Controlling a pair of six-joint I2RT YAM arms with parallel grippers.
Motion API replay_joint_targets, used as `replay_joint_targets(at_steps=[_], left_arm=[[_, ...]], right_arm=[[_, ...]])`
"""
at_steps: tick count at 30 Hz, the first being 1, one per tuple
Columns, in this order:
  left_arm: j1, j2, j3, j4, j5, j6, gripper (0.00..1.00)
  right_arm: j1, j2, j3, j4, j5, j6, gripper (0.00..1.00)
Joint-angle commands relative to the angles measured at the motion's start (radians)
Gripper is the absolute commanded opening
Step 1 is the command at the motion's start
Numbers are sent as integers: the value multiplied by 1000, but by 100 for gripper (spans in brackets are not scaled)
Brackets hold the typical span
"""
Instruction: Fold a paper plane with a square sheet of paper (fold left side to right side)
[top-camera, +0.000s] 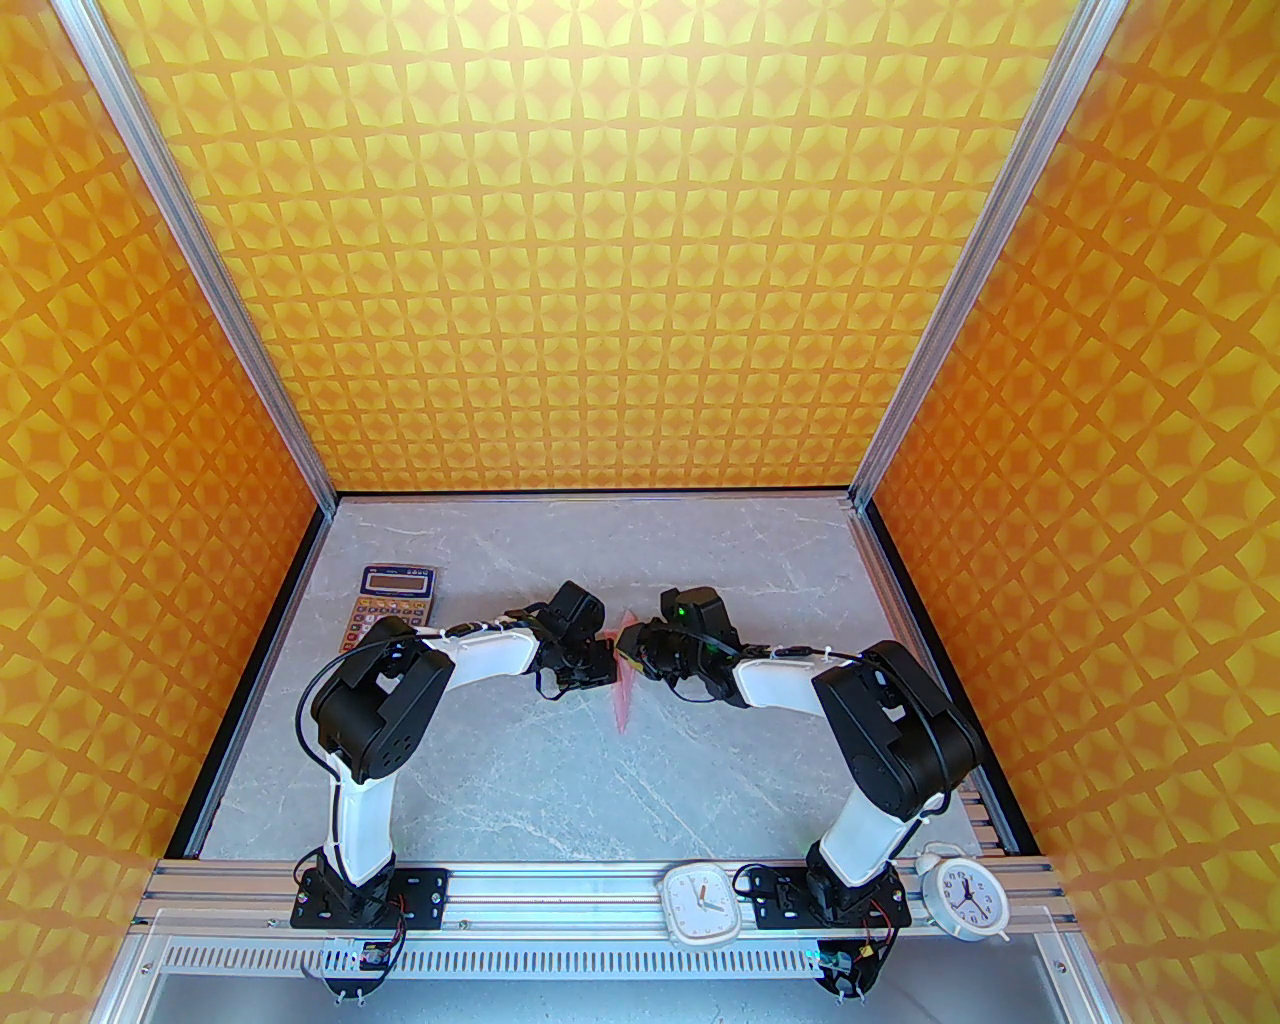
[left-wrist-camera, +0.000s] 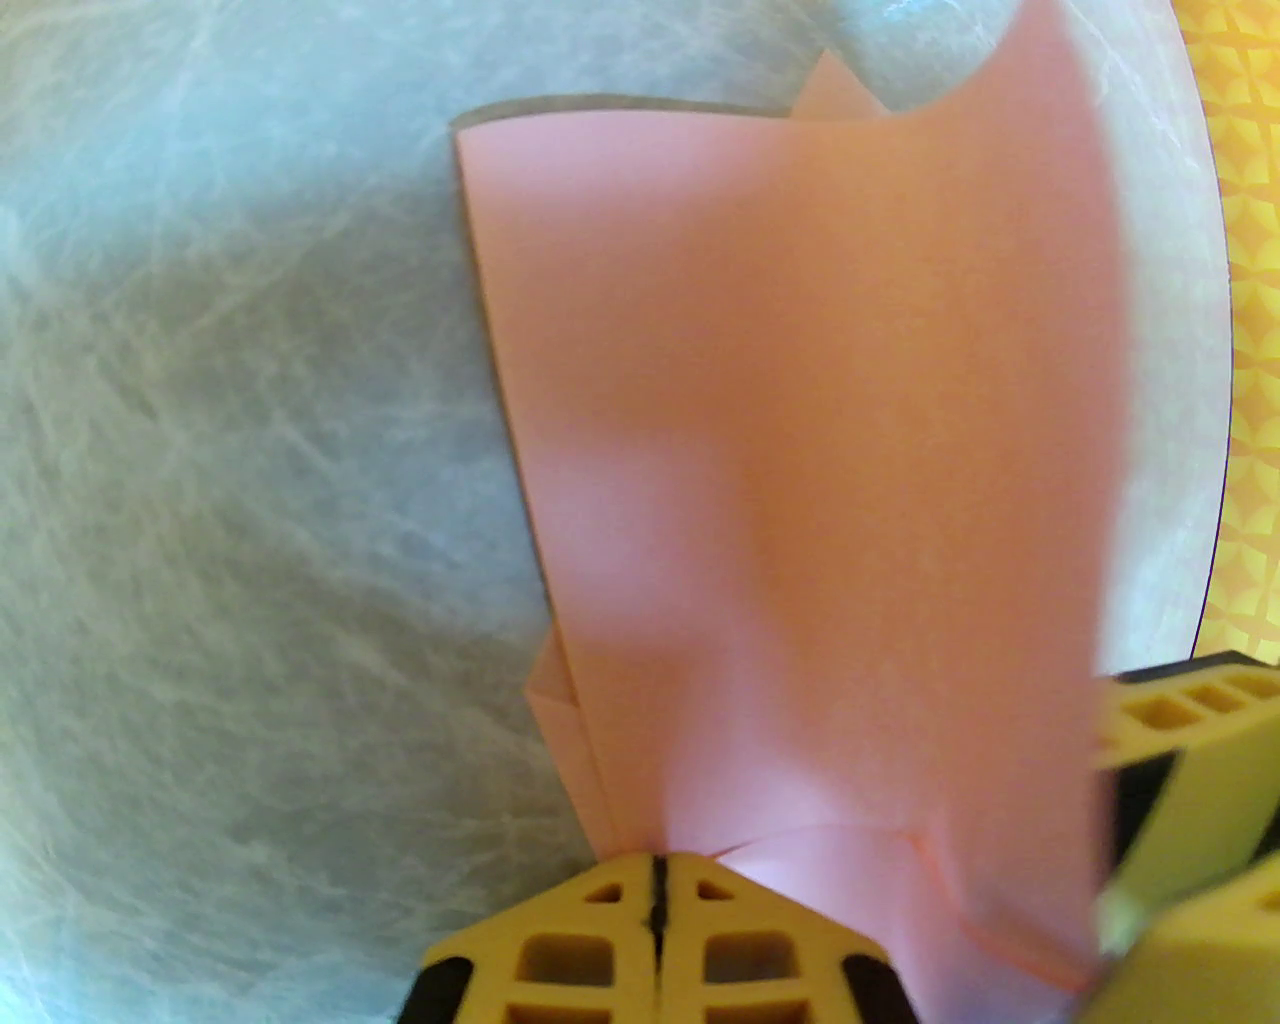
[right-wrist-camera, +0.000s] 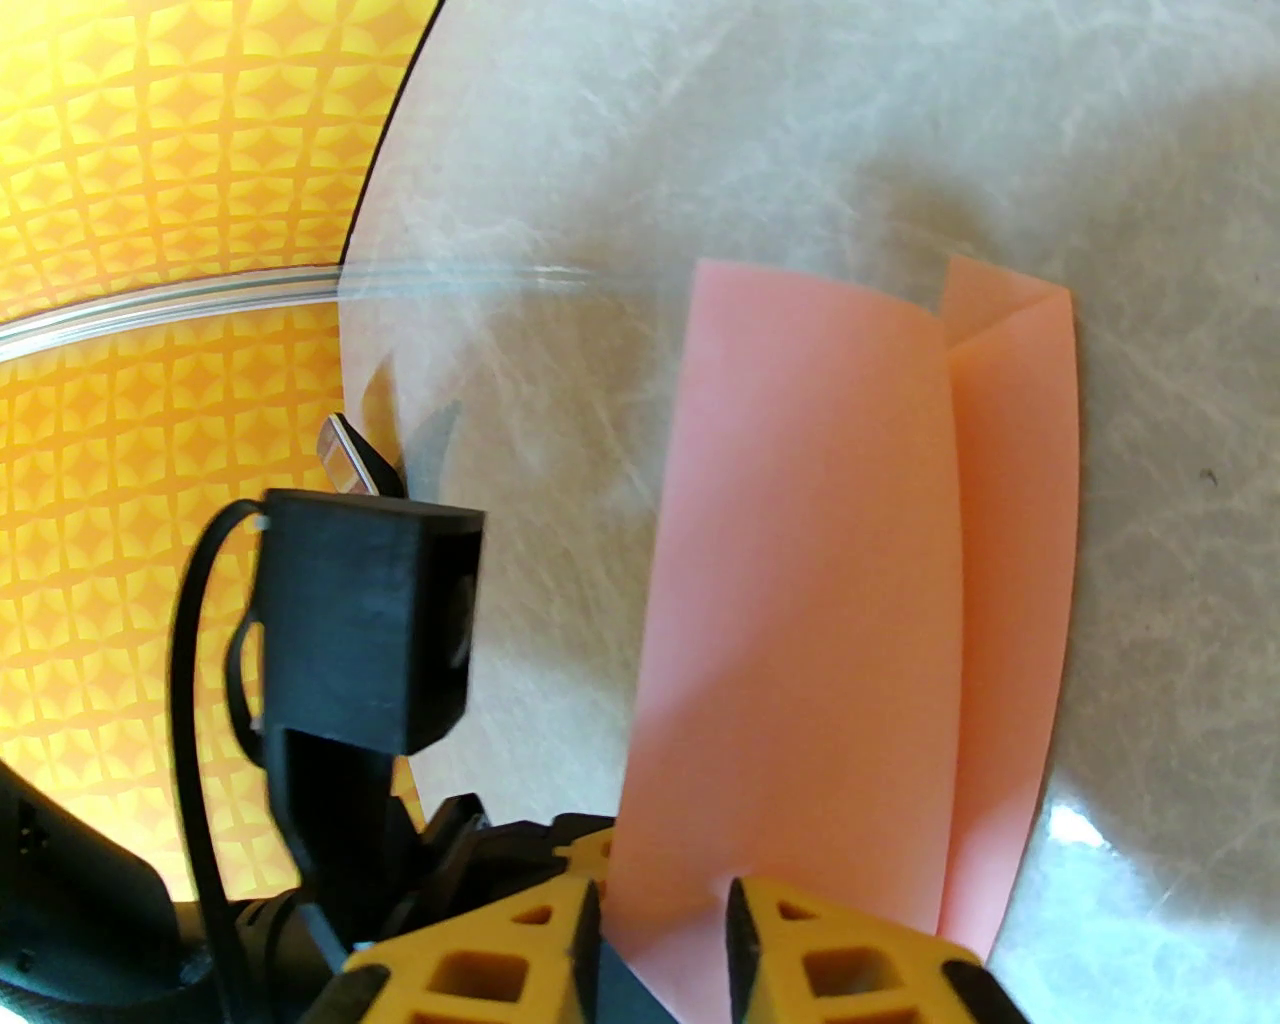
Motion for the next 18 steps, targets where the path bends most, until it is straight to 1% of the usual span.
replay_joint_targets(at_steps=[1,4,8,13,18], left_arm=[[8,-70,-25,8,-7,-4,2],[8,-99,-43,28,-7,-13,2],[9,-141,-87,95,-7,-26,6],[8,-184,-151,210,13,-54,14],[8,-191,-217,329,39,-105,17]], right_arm=[[1,15,6,-36,-2,-28,27],[1,18,8,-44,3,-35,27],[1,26,12,-51,2,-39,27],[1,25,18,-64,5,-47,27],[1,31,21,-58,1,-45,27]])
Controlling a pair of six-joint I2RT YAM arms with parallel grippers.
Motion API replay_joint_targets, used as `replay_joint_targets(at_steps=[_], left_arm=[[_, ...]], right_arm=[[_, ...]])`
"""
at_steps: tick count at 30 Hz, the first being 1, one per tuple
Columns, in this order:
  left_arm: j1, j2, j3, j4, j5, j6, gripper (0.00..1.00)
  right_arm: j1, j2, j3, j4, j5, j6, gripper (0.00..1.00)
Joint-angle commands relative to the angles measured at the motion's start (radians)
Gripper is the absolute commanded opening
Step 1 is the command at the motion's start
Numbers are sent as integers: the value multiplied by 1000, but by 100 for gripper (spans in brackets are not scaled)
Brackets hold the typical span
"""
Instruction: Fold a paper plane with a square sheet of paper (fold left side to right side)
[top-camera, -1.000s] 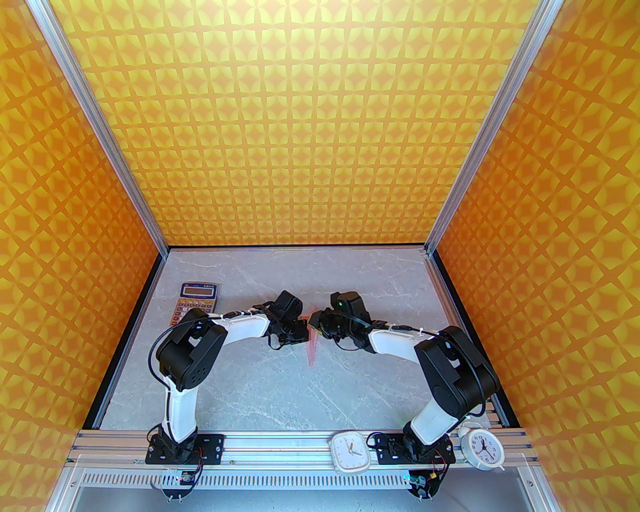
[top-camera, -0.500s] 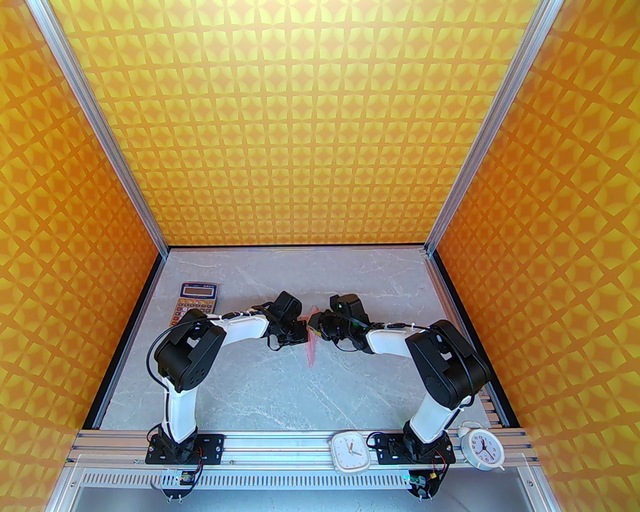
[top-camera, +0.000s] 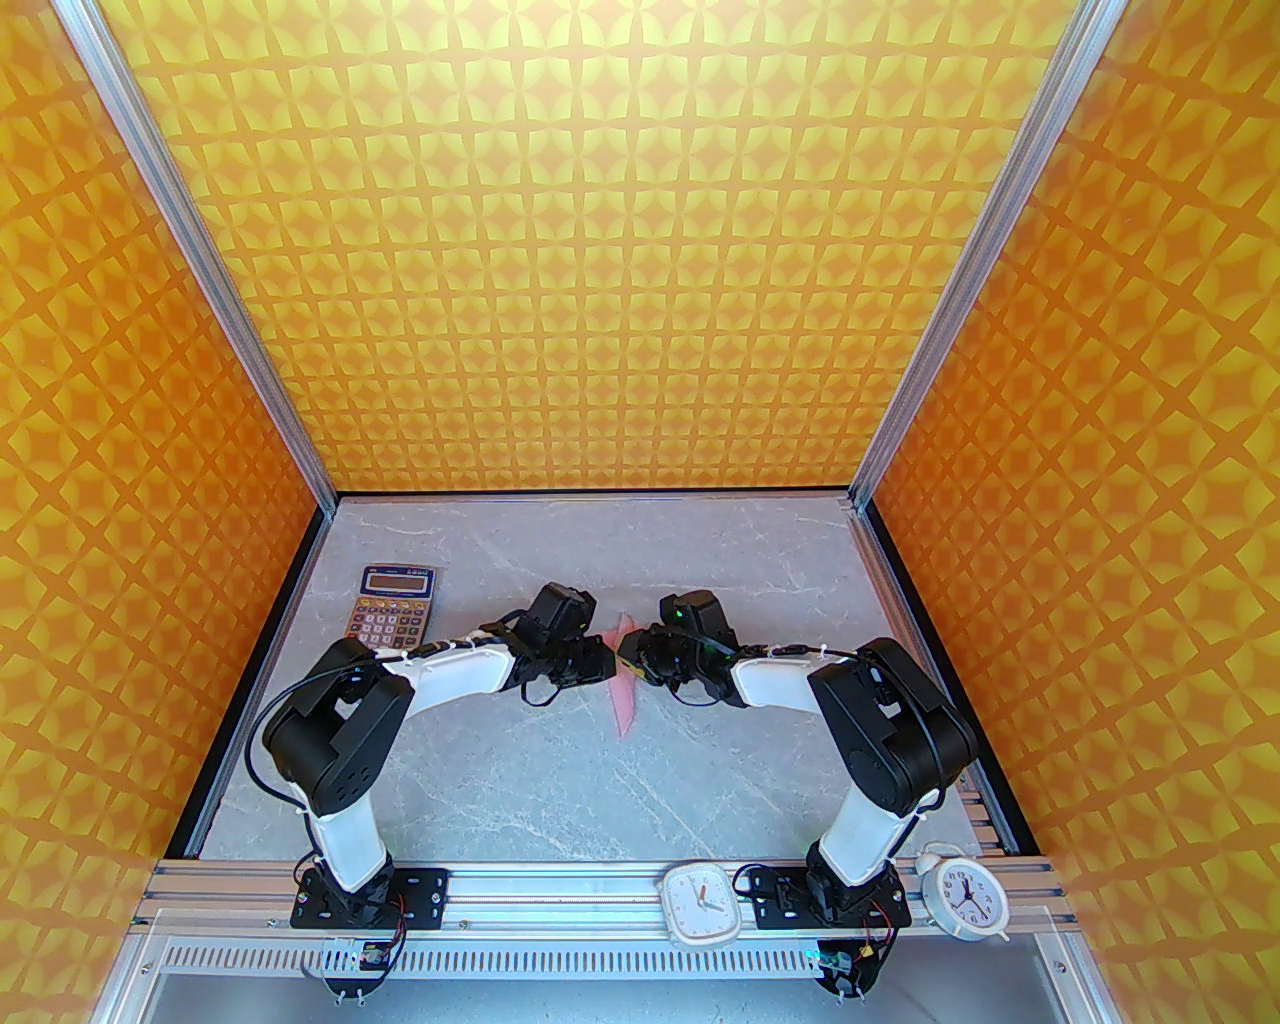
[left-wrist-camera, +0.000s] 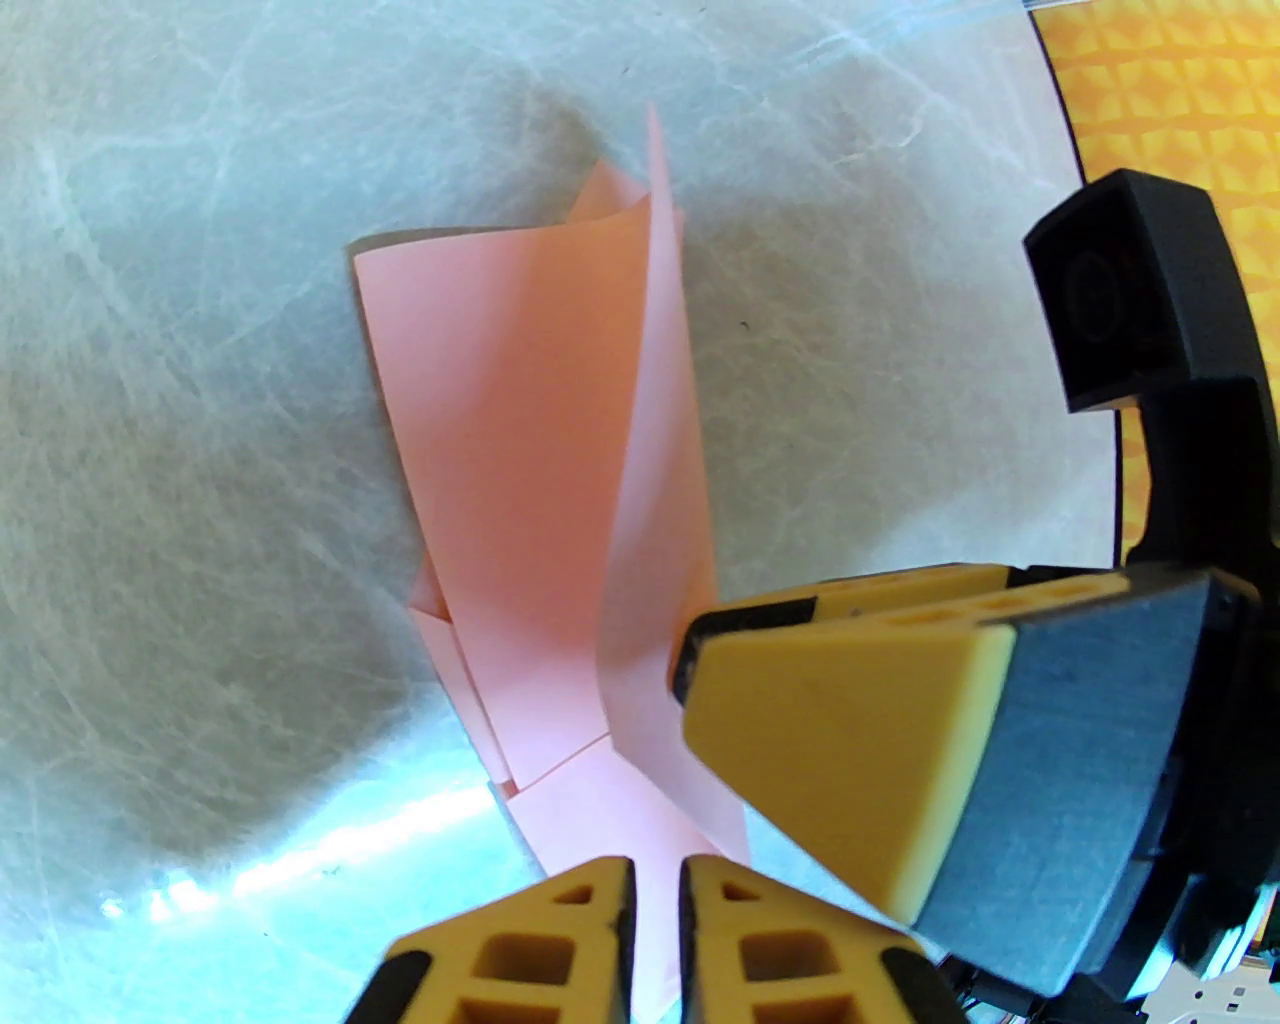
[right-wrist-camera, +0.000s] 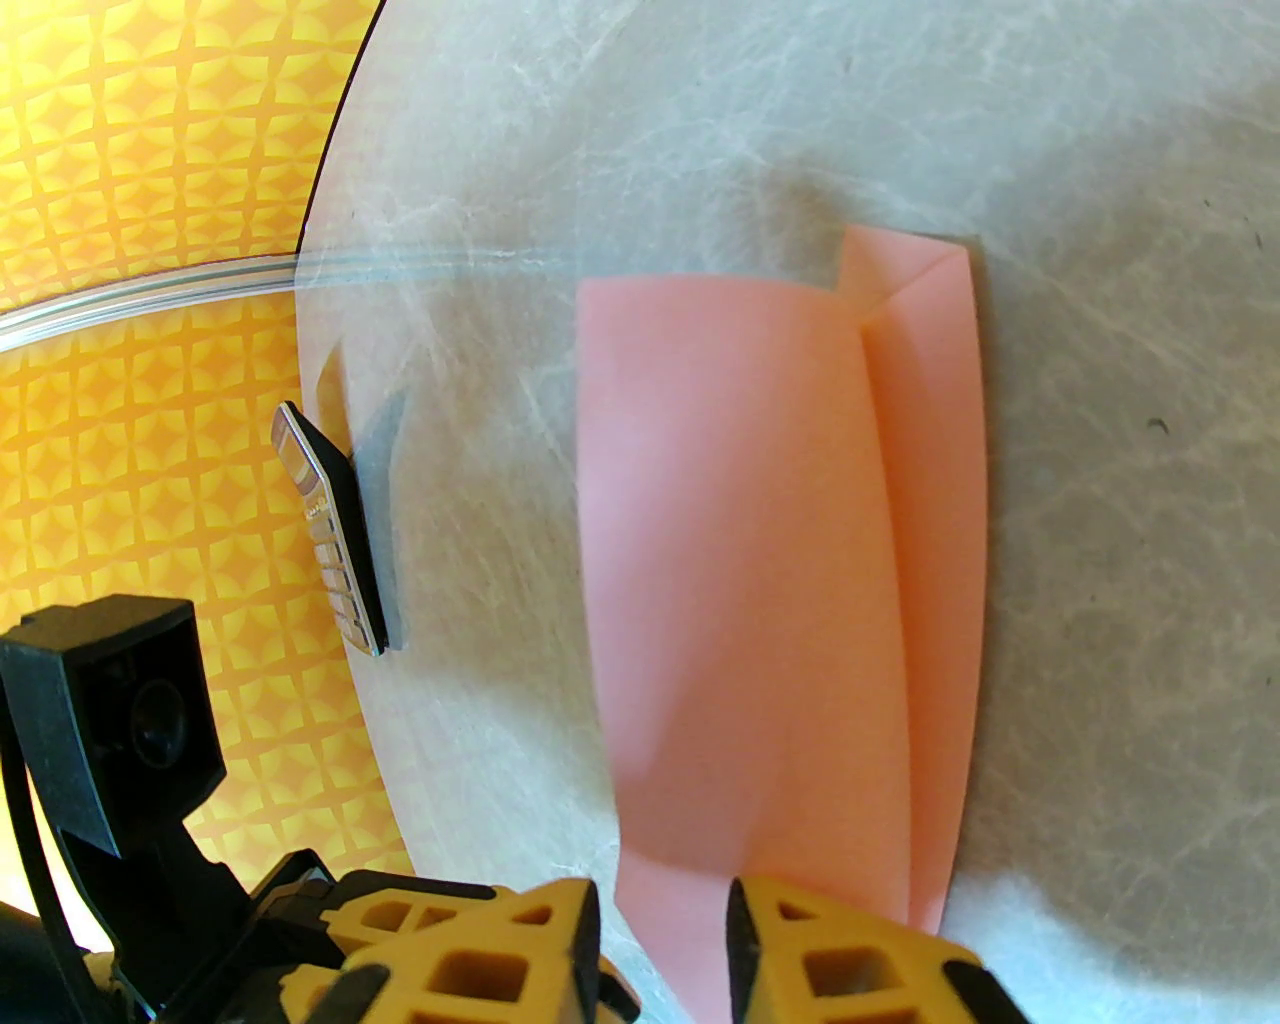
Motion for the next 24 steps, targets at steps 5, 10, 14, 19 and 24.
replay_joint_targets(at_steps=[5,10,14,19,24], left_arm=[[8,-3,-52,173,37,-71,18],[8,15,-76,240,37,-114,18],[41,32,-95,303,36,-162,18],[41,55,-129,409,36,-227,19],[40,69,-128,429,37,-239,19]], right_arm=[[0,21,14,-5,2,-14,21],[0,19,12,-16,13,-18,21],[0,20,14,-17,17,-18,17],[0,16,11,-17,20,-18,14],[0,18,13,-16,23,-17,11]])
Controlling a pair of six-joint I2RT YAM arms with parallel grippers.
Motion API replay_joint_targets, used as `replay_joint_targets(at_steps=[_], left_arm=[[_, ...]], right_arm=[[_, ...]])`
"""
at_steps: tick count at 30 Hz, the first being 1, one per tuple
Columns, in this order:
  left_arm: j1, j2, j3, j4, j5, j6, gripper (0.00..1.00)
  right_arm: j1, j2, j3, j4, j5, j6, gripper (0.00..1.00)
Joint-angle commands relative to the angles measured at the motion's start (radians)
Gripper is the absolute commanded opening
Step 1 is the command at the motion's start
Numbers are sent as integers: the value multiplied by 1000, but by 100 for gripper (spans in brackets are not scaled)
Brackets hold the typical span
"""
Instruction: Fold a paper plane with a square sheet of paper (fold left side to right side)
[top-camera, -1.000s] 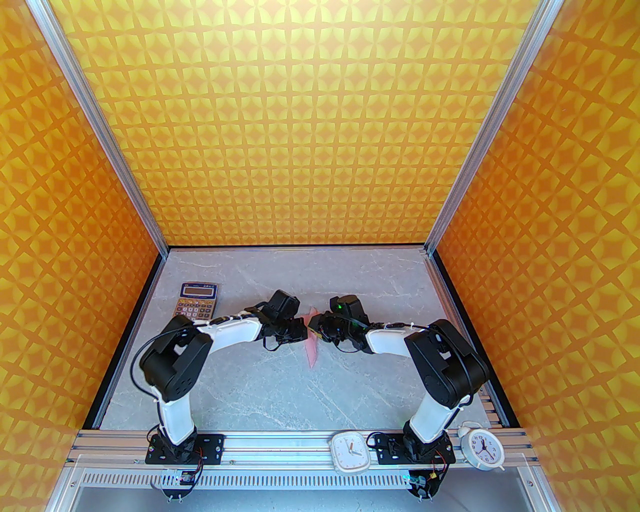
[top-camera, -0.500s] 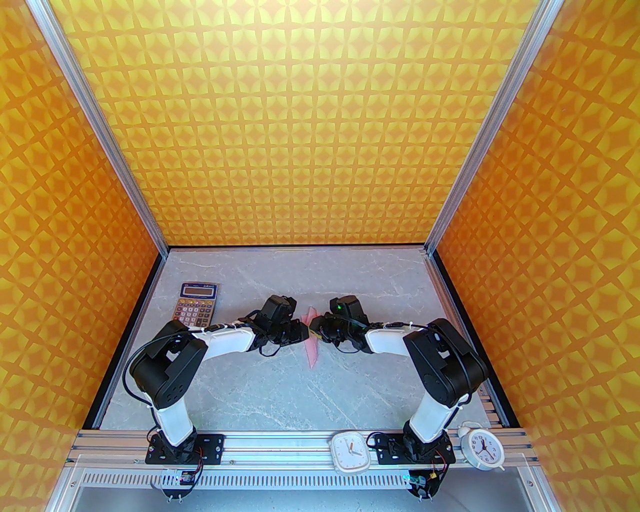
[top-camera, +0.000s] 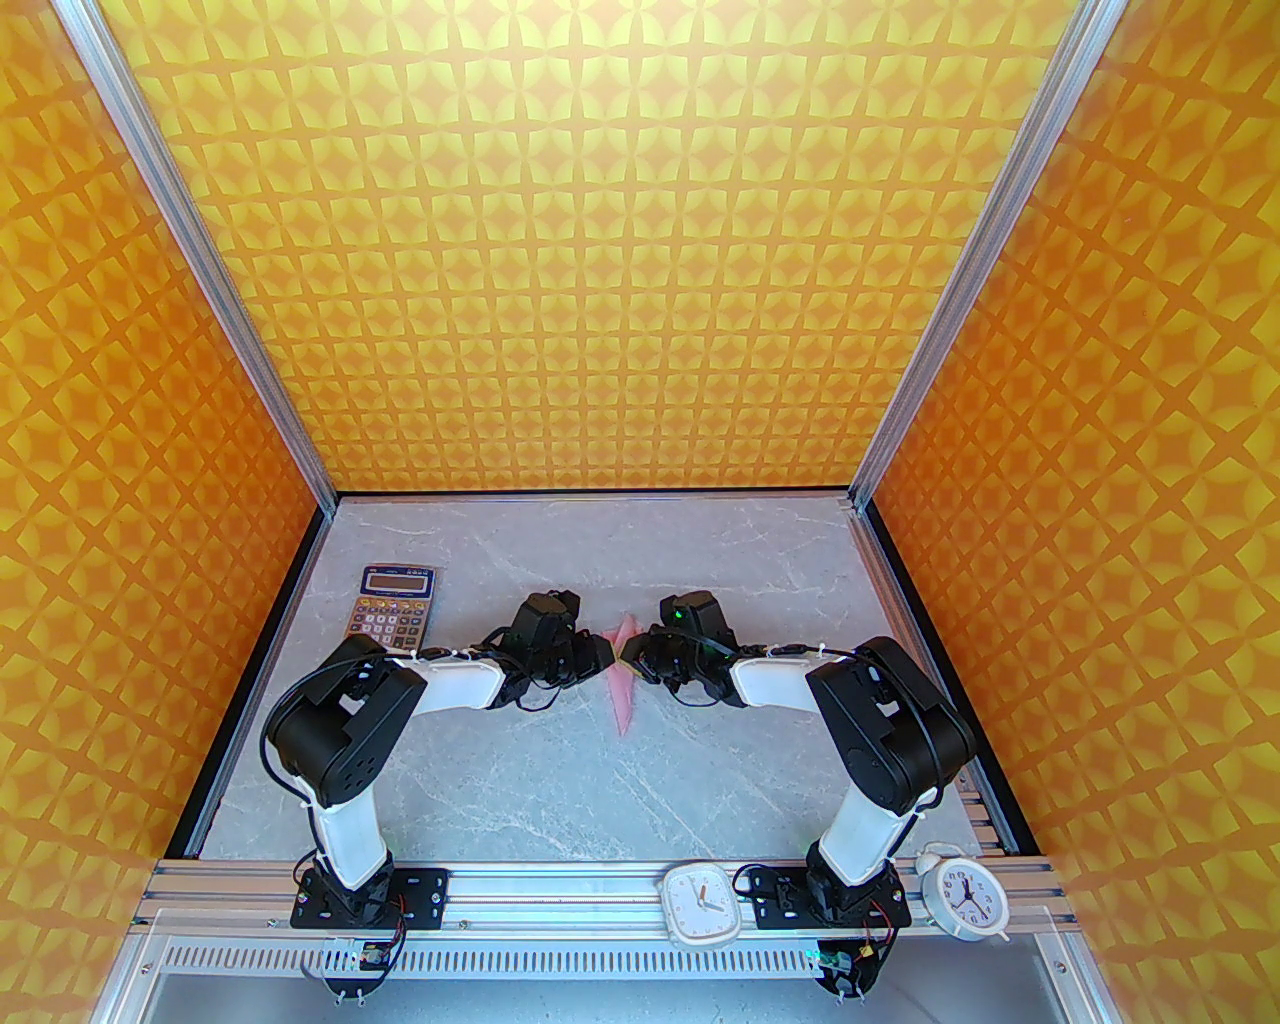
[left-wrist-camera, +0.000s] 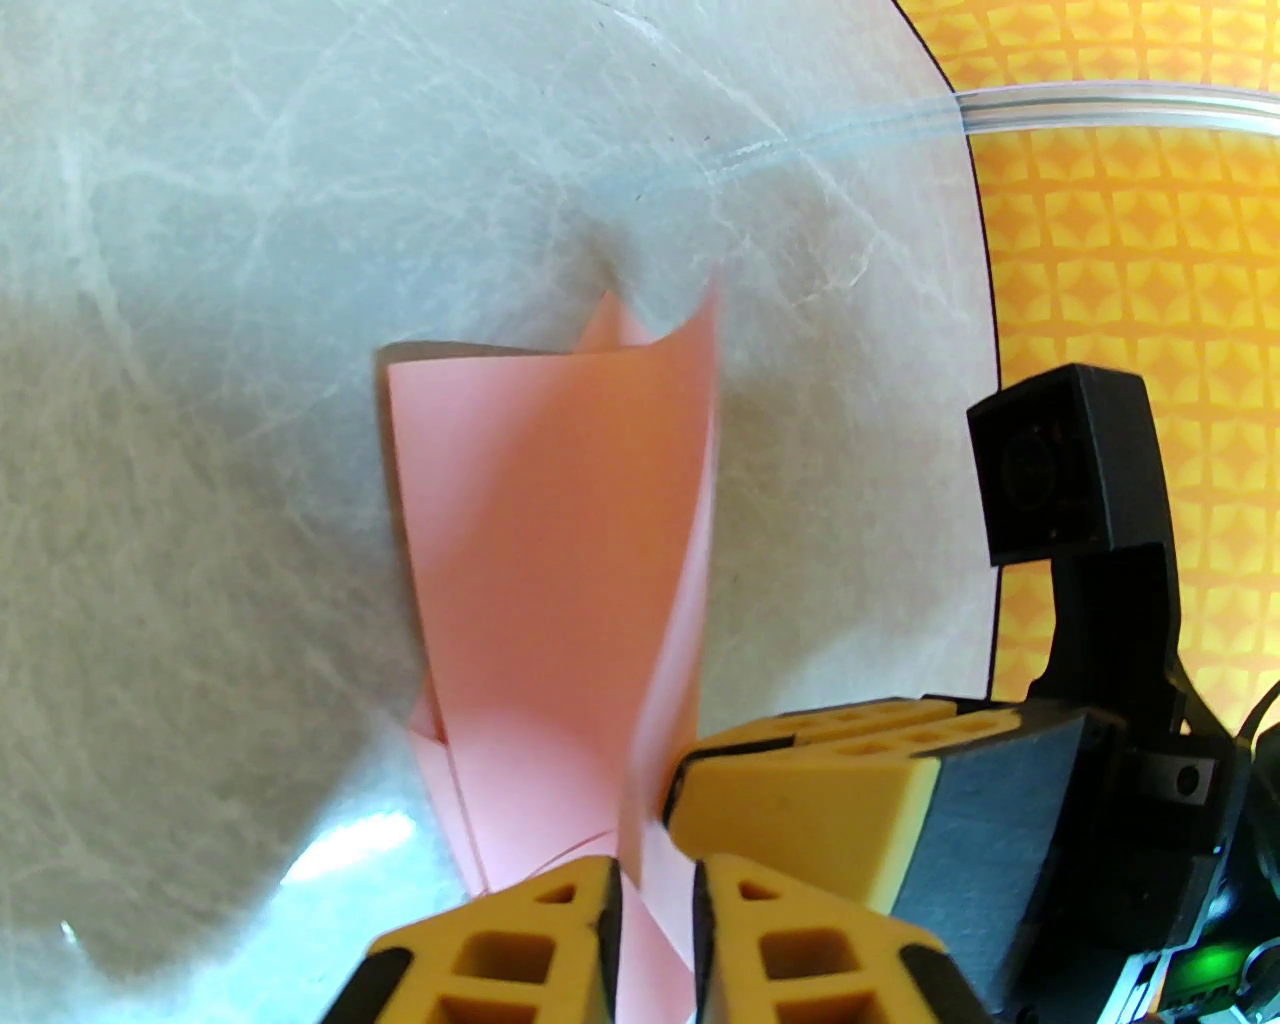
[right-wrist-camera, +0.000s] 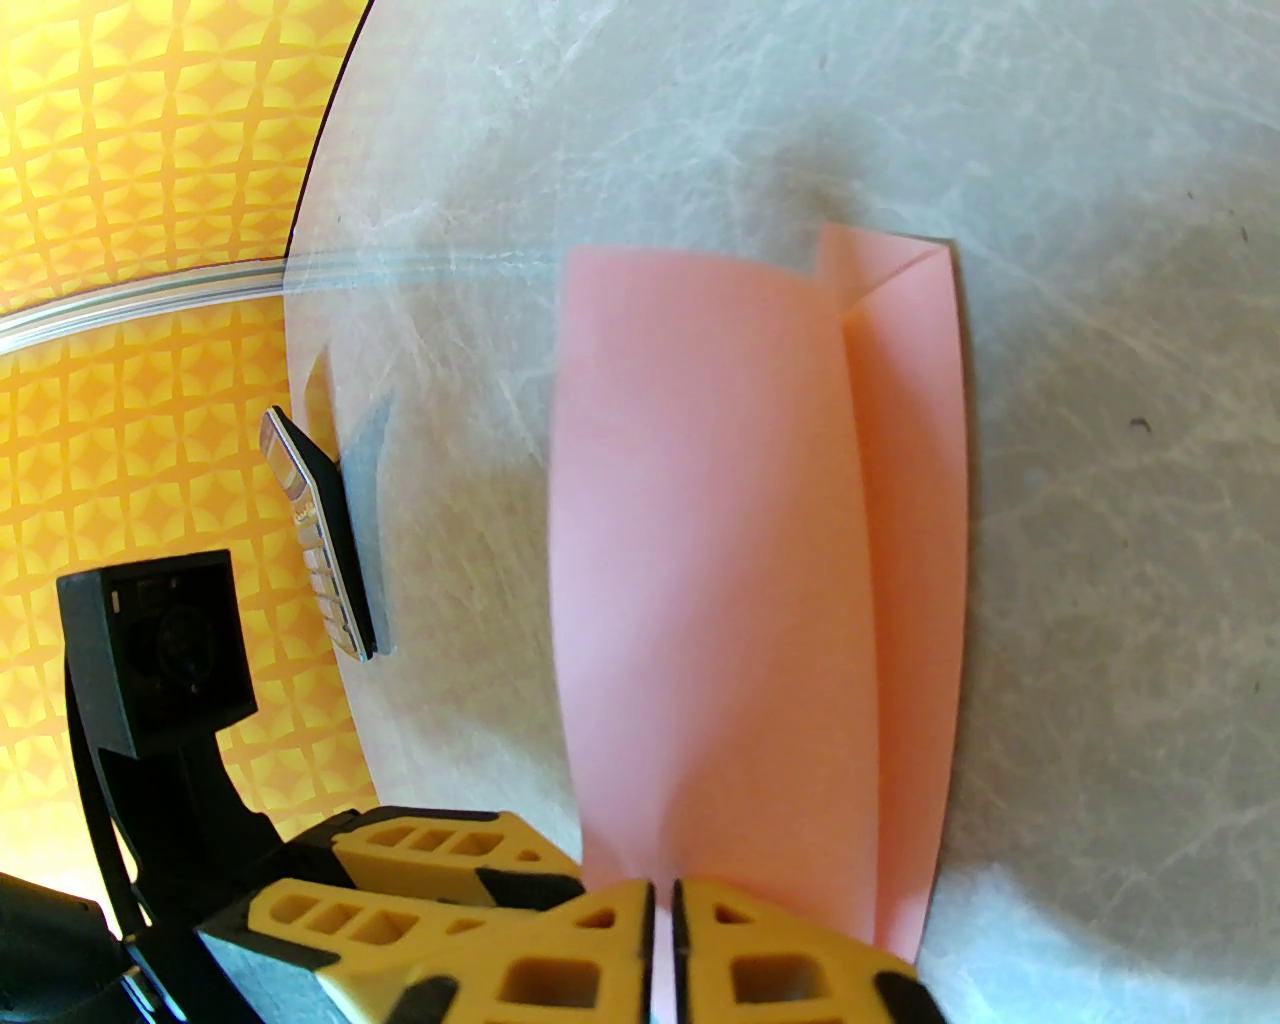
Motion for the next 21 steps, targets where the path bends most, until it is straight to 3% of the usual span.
replay_joint_targets(at_steps=[1,13,18,21], left_arm=[[0,21,-8,56,7,-30,19],[-1,43,-6,63,2,-35,18],[0,40,-3,61,-7,-28,3],[5,38,7,37,-8,-10,2]], right_arm=[[-1,14,10,-13,12,-13,10],[-3,14,12,-7,13,-8,10],[-5,9,12,-9,12,-12,11],[-6,-3,10,-21,13,-24,11]])
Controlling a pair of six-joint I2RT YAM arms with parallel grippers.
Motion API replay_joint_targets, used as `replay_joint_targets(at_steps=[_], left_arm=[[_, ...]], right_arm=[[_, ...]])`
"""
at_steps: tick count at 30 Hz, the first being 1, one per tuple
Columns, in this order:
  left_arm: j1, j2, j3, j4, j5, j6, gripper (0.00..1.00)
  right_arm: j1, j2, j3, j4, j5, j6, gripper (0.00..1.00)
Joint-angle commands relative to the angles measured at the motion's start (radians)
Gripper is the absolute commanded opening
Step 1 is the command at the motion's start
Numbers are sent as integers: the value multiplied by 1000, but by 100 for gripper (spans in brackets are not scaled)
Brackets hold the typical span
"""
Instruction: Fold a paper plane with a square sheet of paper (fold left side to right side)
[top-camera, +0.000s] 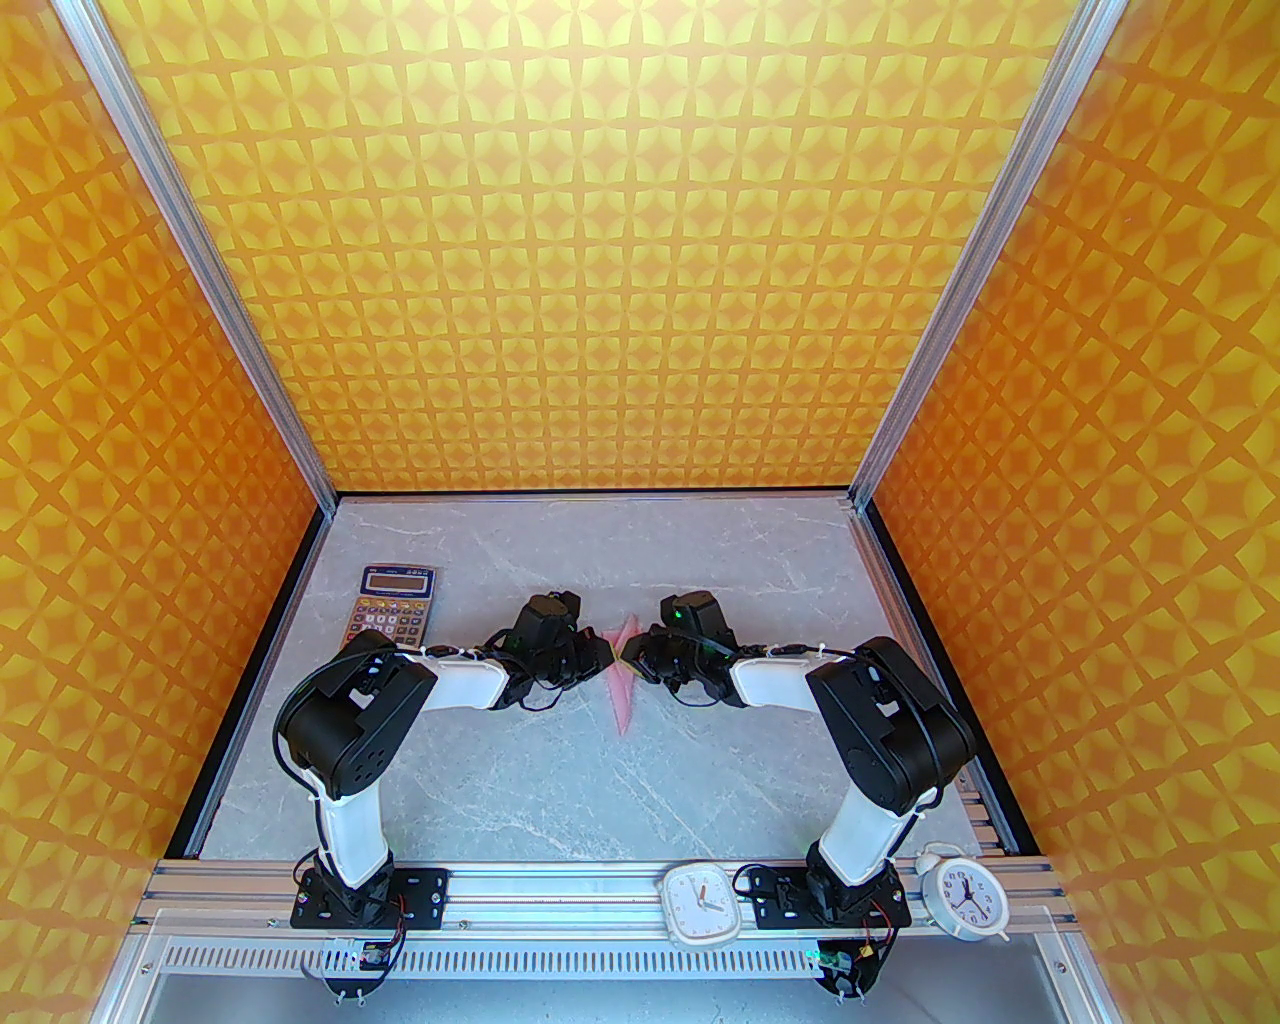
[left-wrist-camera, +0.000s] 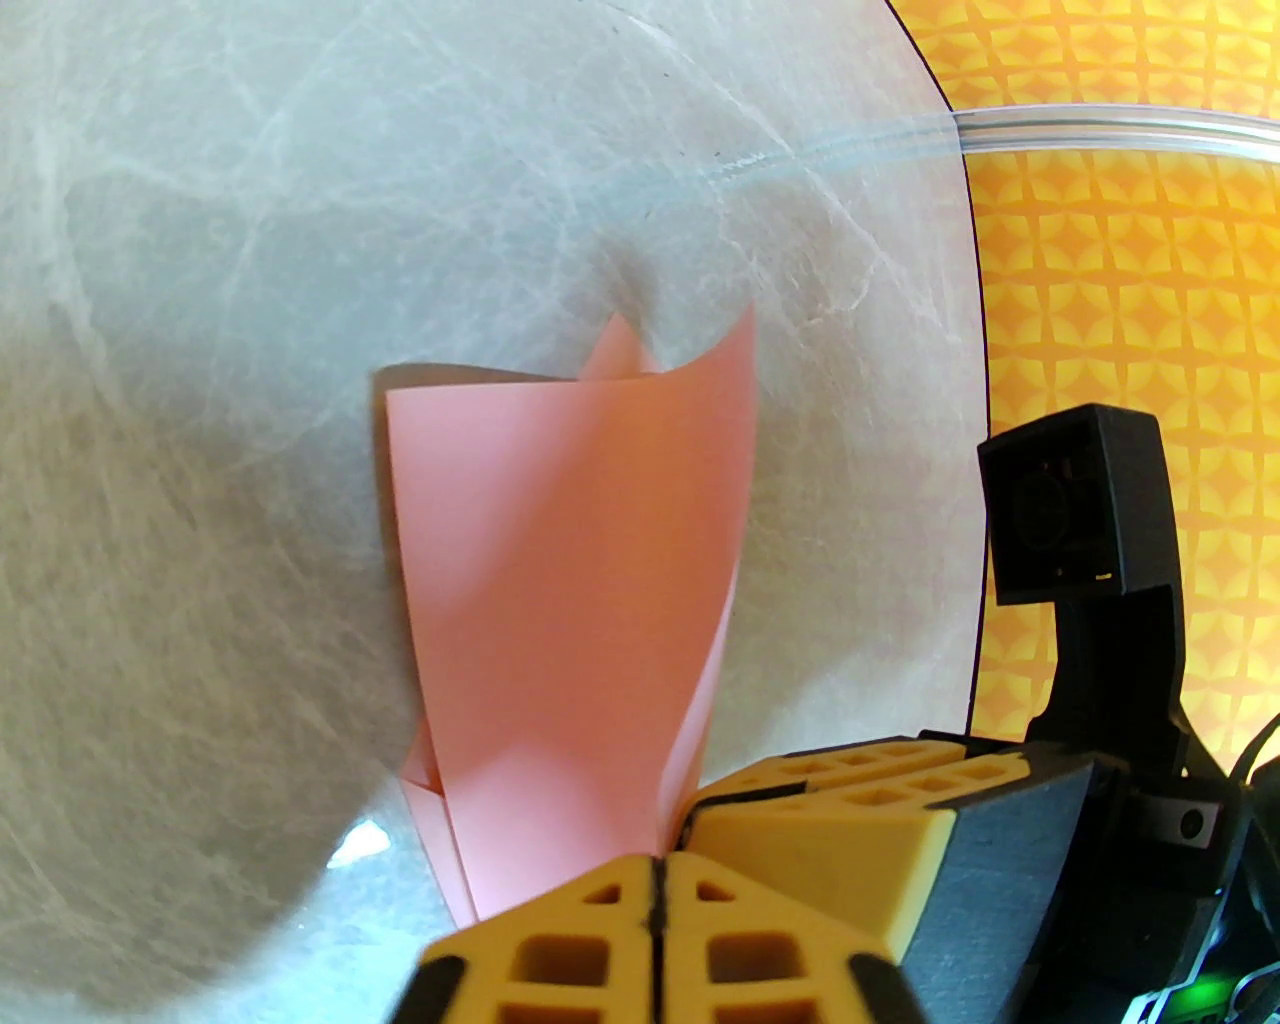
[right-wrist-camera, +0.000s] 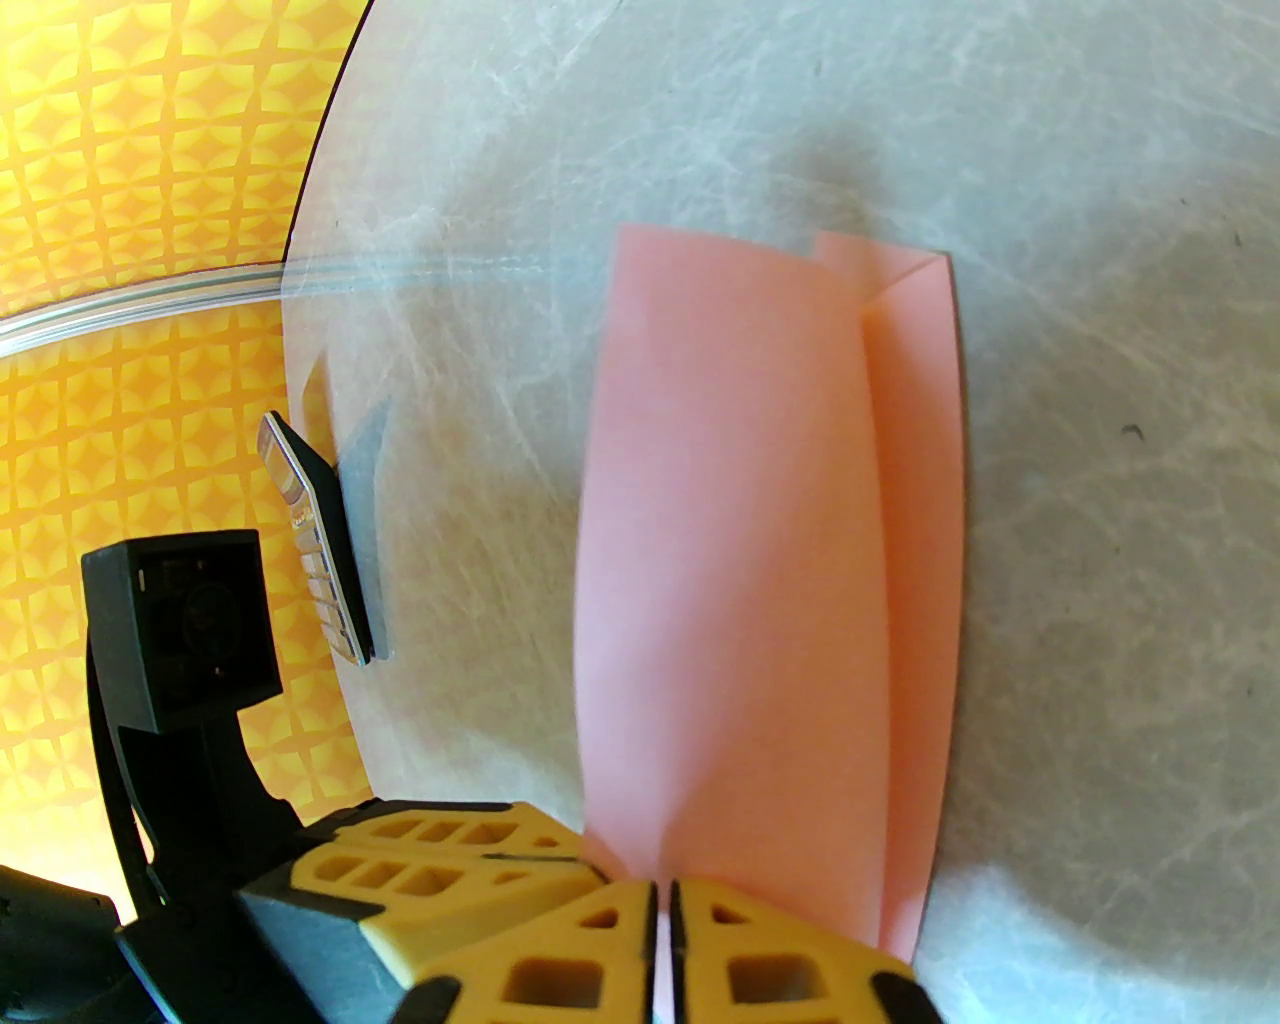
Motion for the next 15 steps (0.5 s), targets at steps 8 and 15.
replay_joint_targets(at_steps=[8,15], left_arm=[[22,16,39,-78,-4,75,0],[47,29,69,-113,22,115,1]], right_arm=[[-6,-67,-39,39,-40,-56,11],[-6,-102,-121,148,-102,-43,10]])
